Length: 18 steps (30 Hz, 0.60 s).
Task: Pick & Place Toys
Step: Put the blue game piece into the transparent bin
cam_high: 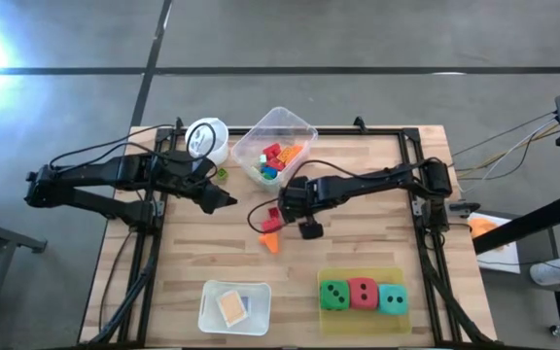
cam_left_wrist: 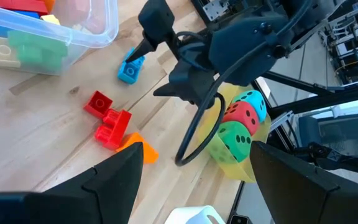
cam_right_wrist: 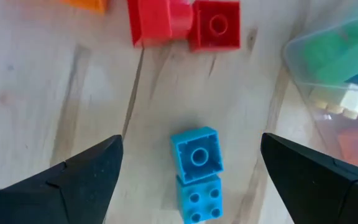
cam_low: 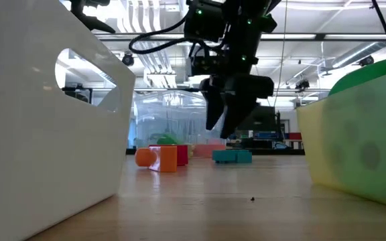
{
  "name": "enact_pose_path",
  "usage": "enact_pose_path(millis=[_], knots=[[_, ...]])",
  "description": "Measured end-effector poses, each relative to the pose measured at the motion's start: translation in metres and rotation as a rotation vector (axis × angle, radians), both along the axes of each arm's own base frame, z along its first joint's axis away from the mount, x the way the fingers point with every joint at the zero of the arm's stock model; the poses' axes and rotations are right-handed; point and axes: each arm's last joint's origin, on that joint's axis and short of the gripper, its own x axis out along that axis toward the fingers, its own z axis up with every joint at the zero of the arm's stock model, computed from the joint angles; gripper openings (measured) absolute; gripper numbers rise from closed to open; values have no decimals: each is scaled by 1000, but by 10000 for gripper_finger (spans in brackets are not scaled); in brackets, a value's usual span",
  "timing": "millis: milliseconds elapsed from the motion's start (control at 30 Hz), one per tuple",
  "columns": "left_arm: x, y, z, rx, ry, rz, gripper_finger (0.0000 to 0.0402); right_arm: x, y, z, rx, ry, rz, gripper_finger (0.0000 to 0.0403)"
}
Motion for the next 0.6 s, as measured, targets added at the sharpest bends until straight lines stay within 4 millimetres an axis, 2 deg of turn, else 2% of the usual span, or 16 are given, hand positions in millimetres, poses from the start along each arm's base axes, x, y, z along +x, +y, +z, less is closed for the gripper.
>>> enact_pose_path(millis=[233,600], knots=[[0,0,0,-1,0,0,297,-7,-4,-18,-12,26,31,374],[0,0,0,-7,0,5,297,-12,-4,-32,24,29,88,374]])
